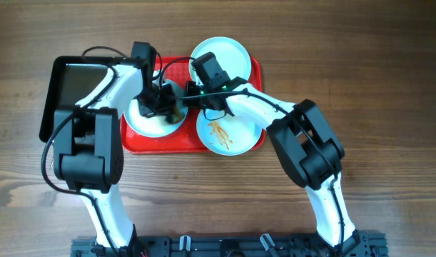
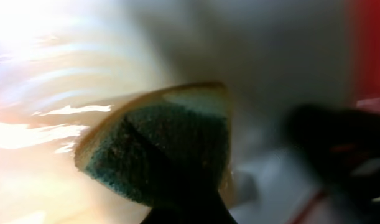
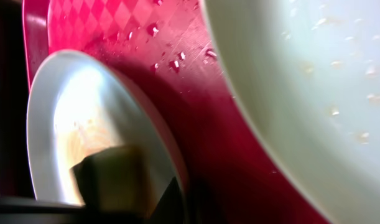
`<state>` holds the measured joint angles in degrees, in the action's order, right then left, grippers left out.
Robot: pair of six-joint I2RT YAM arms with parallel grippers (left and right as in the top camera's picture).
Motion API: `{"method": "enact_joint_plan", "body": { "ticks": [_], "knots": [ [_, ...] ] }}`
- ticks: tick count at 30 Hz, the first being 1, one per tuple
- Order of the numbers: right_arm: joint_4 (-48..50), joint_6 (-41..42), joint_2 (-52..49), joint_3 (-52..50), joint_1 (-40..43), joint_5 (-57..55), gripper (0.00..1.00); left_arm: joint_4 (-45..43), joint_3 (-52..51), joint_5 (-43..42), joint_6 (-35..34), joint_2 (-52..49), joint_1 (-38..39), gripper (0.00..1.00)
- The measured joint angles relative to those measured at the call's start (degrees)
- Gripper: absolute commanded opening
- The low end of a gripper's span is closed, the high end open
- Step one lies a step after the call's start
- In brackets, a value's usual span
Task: Clean dirty plates on tray and stack at the side
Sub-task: 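Scrub the held plate with the sponge in the left gripper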
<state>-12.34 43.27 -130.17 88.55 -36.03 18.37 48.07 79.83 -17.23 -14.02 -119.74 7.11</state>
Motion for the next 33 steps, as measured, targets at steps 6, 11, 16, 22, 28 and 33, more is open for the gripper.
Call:
{"method": "enact_joint_plan", "body": {
  "ticks": [6,11,16,22,28,33],
  "knots": [
    [0.3,0.2,0.0,0.0,1.1,-0.6,0.05,-11.8,-0.9,-6.8,-5.9,-1.4,0.5,0.04],
    [0.4,0.5,0.0,0.0,1.1,-0.8,0.05,-15.1,0.9,13.4,-18.0,-1.0,2.4,0.04],
    [0.4,0.5,0.0,0.0,1.1,-0.8,0.05,-6.9,5.6,31.6,-21.3,-2.9,2.2,0.04],
    [0.4,0.5,0.0,0.0,1.1,-0.9,0.05,10.2,7.1,25.8,-20.2,-3.0,-0.6,0.04],
    [0.2,0.5,0.0,0.0,1.1,-0.9,0.05,10.1,6.3,6.9,-10.0,-2.9,-2.0,0.04],
    [0.2,0.5,0.0,0.0,1.1,-0.8,0.05,-2.1,5.5,-2.0,-8.8,-3.1,-1.4,0.04]
  ]
}}
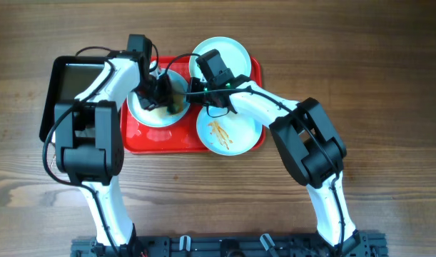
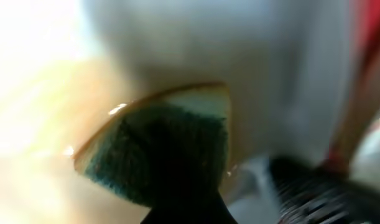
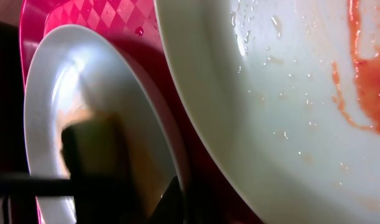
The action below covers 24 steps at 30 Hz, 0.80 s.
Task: Clean dirty plates on tray and stack at the side
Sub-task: 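Scrub the held plate with the sponge in the left gripper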
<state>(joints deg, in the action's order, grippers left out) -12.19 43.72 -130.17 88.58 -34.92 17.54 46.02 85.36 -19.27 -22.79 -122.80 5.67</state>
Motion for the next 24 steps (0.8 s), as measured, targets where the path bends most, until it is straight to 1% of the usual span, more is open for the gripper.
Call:
{"method": "enact_joint_plan", "body": {
  "ticks": [2,4,6,7,8,9,12,14,16,19,21,22,23,24],
  "knots": [
    [-0.2,0.0,0.0,0.1,0.0,0.0,0.05,-2.8,0.0,0.2,-0.7,-0.2,0.3,0.04],
    [-0.2,0.0,0.0,0.1,0.0,0.0,0.05,-4.0,0.2,5.0,-4.8,-0.1,0.8,0.04],
    [-0.2,0.0,0.0,0.1,0.0,0.0,0.05,-3.4,0.8,14.4,-11.0,0.1,1.4,0.04],
    [-0.2,0.0,0.0,0.1,0.0,0.0,0.05,-1.5,1.1,20.2,-14.6,0.2,1.3,0.04],
    [-0.2,0.0,0.0,0.1,0.0,0.0,0.05,-0.3,1.2,22.7,-16.0,0.2,1.2,0.04],
    [-0.2,0.0,0.0,0.1,0.0,0.0,0.04,3.0,1.4,26.0,-18.4,0.2,1.1,0.04],
    [-0.2,0.0,0.0,0.1,0.0,0.0,0.05,11.1,1.6,30.3,-21.6,0.1,1.0,0.04],
    [-0.3,0.0,0.0,0.1,0.0,0.0,0.05,14.6,1.6,28.7,-19.7,0.1,0.6,0.04],
    [-0.5,0.0,0.0,0.1,0.0,0.0,0.05,16.2,1.4,20.8,-11.3,0.1,-0.5,0.04],
    [-0.5,0.0,0.0,0.1,0.0,0.0,0.05,16.1,0.9,8.7,-0.5,0.1,-1.6,0.04],
    [-0.5,0.0,0.0,0.1,0.0,0.0,0.05,13.7,0.2,0.5,4.9,-0.2,-1.6,0.04],
    [-0.5,0.0,0.0,0.1,0.0,0.0,0.04,11.3,-0.2,-2.7,6.2,-0.3,-1.6,0.04],
    [-0.5,0.0,0.0,0.1,0.0,0.0,0.05,8.2,-0.6,-5.3,6.8,-0.4,-1.5,0.04],
    [-0.5,0.0,0.0,0.1,0.0,0.0,0.05,2.9,-0.8,-7.9,7.0,-0.7,-1.2,0.04]
  ]
}}
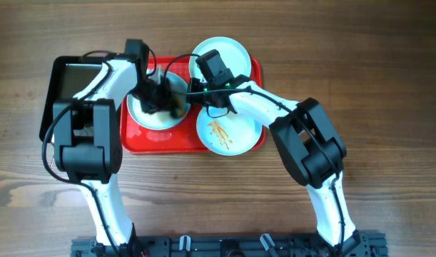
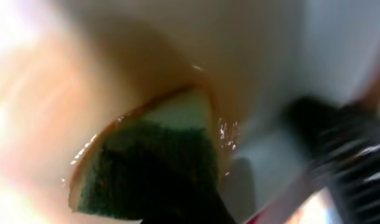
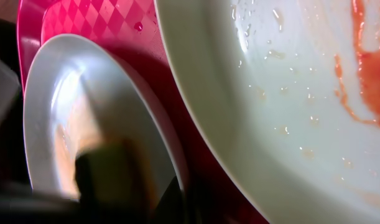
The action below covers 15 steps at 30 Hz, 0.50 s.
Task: Clean dirty plates on tray and stack at the side
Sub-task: 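Scrub the held plate with the sponge in the left gripper, then lift the cleaned plate with the right gripper and set it right of the tray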
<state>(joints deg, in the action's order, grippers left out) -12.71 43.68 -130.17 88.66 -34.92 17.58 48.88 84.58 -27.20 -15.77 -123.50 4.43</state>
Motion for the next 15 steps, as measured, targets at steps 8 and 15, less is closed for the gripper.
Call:
{"method": "enact_joint_plan", "body": {
  "ticks": [8,15],
  "knots": [
    [-1.6,0.0,0.0,0.2,0.0,0.7,0.05,17.9,20.7,8.0,-4.5,-4.0,-7.0,0.04],
    [-13.2,-5.1,0.0,4.9,0.2,1.2,0.05,25.7,35.8,10.4,-4.5,4.9,-17.2,0.04]
  ]
}}
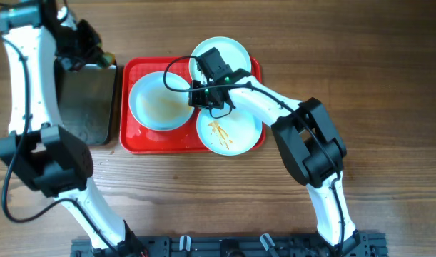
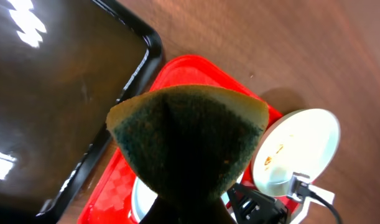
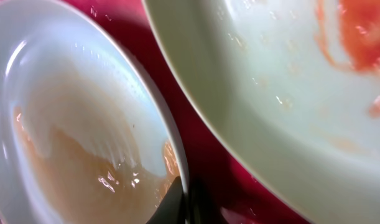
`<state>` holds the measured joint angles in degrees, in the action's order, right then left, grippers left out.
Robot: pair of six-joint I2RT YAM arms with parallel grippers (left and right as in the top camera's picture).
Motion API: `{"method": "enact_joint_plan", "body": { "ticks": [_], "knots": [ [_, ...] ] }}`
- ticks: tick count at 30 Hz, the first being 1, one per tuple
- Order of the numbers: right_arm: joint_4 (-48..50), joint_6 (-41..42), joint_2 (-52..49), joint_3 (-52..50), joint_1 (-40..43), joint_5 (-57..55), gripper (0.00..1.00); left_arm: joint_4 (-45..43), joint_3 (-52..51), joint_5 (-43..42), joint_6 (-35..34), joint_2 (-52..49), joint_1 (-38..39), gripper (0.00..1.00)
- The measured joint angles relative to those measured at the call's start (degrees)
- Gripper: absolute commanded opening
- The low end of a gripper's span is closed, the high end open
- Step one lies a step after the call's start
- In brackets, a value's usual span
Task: Clean dirty plates on tray and stack at the side
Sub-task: 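Lift the cleaned plate with the right gripper and set it right of the tray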
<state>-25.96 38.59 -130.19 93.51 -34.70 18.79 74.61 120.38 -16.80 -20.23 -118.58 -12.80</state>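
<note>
My left gripper (image 1: 88, 48) is shut on a yellow-and-green sponge (image 2: 186, 140), raised above the far right corner of the black tray (image 1: 82, 100), well left of the plates. On the red tray (image 1: 193, 143) sit three white plates. The left plate (image 1: 159, 101) carries a wet orange film. My right gripper (image 1: 198, 96) is shut on its right rim (image 3: 177, 162), one finger inside and one outside. The near right plate (image 1: 228, 128) has orange-red sauce streaks. The far plate (image 1: 219, 57) shows a few small spots.
The black tray (image 2: 46, 93) lies left of the red tray, close beside it. Bare wooden table (image 1: 360, 107) surrounds both. The right arm reaches across the red tray's middle between the plates.
My left gripper with the sponge was down in the left plate; now it is up and away at the far left over the black tray. The right gripper still grips that plate's rim.
The sponge in my left gripper was pressed into the left plate at all three earlier moments, at shifting spots, while the right gripper held the rim. The plate lay slightly farther back after the first. Now the sponge is clear and the plate shows a wet orange smear.
</note>
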Motion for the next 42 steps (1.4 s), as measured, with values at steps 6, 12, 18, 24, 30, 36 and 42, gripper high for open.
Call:
{"method": "enact_joint_plan", "body": {
  "ticks": [6,12,18,24,30,36,42],
  "knots": [
    [-12.3,-12.5,1.6,6.6,0.0,-4.5,0.05,1.8,-0.1,0.7,0.0,0.7,-0.2,0.04],
    [-18.3,-23.2,11.4,7.3,-1.8,-17.8,0.05,2.0,-0.1,0.9,0.0,0.7,-0.2,0.04],
    [-19.6,-28.7,13.2,7.5,-10.6,-41.5,0.05,2.4,-0.1,0.9,0.0,0.7,-0.2,0.04],
    [-16.1,-29.9,13.2,7.5,-16.0,-58.8,0.04,2.4,-0.1,1.1,0.0,0.7,-0.2,0.04],
    [-6.4,-37.3,13.2,7.5,-20.7,-74.1,0.04,2.4,-0.1,1.1,0.0,0.7,-0.2,0.04],
    [-0.7,-42.3,13.2,7.5,-22.2,-86.1,0.04,2.4,-0.1,1.1,0.0,0.7,-0.2,0.04],
    [-0.7,-43.0,13.2,7.5,-22.3,-87.4,0.04,2.4,-0.1,1.1,0.0,0.7,-0.2,0.04]
  ]
}}
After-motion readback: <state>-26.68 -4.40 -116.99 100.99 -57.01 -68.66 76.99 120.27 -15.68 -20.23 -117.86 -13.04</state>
